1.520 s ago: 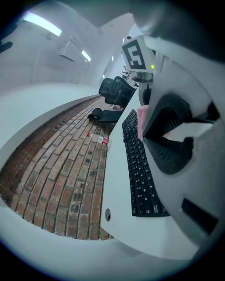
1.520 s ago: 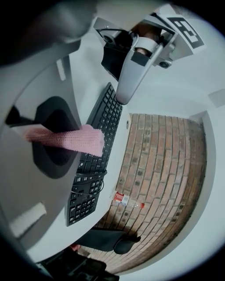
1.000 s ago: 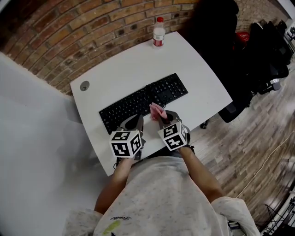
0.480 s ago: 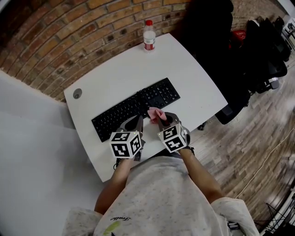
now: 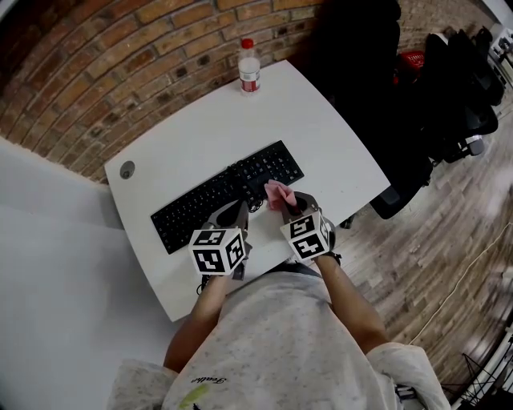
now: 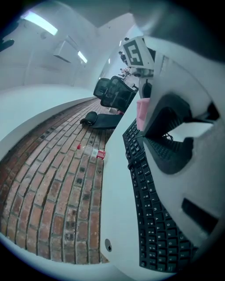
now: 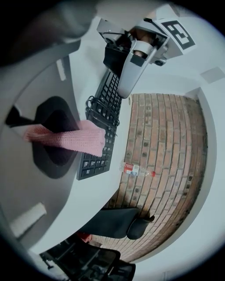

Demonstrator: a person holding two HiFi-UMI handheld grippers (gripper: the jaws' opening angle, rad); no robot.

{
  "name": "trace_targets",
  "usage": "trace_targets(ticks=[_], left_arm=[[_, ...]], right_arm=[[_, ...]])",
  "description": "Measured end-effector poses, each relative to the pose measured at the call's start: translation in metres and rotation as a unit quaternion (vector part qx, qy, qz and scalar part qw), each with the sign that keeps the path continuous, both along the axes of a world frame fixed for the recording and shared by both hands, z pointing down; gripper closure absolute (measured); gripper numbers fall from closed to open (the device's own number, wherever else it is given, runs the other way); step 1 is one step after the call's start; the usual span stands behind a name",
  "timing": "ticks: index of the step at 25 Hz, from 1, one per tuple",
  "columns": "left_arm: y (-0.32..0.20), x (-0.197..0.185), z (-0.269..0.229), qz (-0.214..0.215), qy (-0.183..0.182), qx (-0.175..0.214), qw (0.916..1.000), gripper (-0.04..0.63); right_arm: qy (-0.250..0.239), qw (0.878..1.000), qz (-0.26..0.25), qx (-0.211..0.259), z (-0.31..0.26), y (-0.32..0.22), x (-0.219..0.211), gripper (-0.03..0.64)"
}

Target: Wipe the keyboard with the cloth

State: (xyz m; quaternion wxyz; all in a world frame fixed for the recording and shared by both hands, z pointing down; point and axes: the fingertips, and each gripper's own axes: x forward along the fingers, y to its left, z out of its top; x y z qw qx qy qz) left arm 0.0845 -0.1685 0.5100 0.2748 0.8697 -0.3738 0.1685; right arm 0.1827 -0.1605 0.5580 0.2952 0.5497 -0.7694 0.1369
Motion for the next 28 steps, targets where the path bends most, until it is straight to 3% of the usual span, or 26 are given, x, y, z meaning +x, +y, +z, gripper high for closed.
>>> trace_targets(ticks=[23, 28], left_arm=[[-0.016, 0.049, 0.001, 0.016, -0.015, 0.001, 0.9998, 0.599], [-0.018, 0.052, 0.001, 0.017, -0.016, 0.002, 0.9997, 0.598]], right_arm=[[-0.009, 0.997, 0.073, -0.002, 0.002, -0.019, 0.102, 0.591], [-0.022, 0.995, 0.091, 0.021, -0.016, -0.019, 0.118, 0.591]])
